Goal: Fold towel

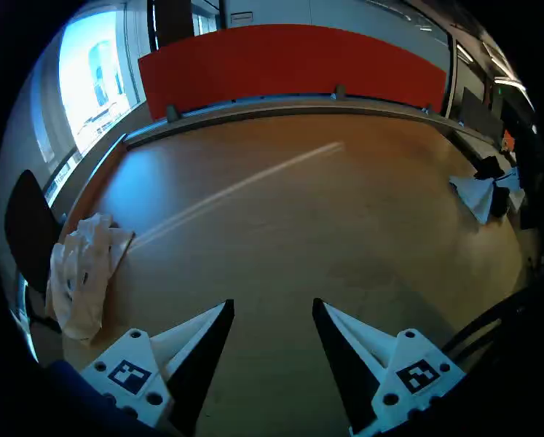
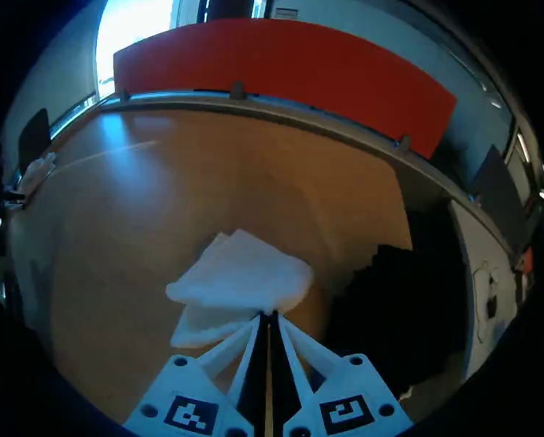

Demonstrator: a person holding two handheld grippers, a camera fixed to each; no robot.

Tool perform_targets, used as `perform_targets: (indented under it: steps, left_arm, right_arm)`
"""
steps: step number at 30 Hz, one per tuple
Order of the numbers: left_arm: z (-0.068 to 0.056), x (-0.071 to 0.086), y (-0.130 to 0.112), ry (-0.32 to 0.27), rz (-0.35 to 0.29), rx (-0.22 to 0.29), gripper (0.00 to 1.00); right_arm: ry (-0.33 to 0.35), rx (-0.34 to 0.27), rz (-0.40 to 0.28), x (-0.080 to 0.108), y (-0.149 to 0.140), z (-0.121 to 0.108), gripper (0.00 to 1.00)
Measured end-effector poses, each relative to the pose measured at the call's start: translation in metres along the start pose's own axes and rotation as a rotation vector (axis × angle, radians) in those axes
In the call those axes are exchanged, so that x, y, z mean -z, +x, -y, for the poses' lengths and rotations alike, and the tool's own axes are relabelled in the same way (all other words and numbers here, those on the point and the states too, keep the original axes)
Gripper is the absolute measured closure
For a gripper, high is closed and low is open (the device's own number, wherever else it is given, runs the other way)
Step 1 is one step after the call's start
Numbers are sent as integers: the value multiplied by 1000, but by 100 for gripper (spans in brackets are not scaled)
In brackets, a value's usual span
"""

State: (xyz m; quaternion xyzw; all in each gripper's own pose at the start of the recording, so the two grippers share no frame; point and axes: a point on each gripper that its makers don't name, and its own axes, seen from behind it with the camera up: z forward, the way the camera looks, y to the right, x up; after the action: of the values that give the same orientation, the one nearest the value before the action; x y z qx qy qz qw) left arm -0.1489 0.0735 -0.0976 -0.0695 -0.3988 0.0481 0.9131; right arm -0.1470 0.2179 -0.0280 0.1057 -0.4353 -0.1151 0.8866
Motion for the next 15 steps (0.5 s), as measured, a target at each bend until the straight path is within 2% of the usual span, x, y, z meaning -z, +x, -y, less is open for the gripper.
perform_targets:
  steps: [15]
  left_arm:
    - [2,2,-6,6,8,-4,21]
  right_arm:
    - [-61,-78,135,-10,-70,-13,94]
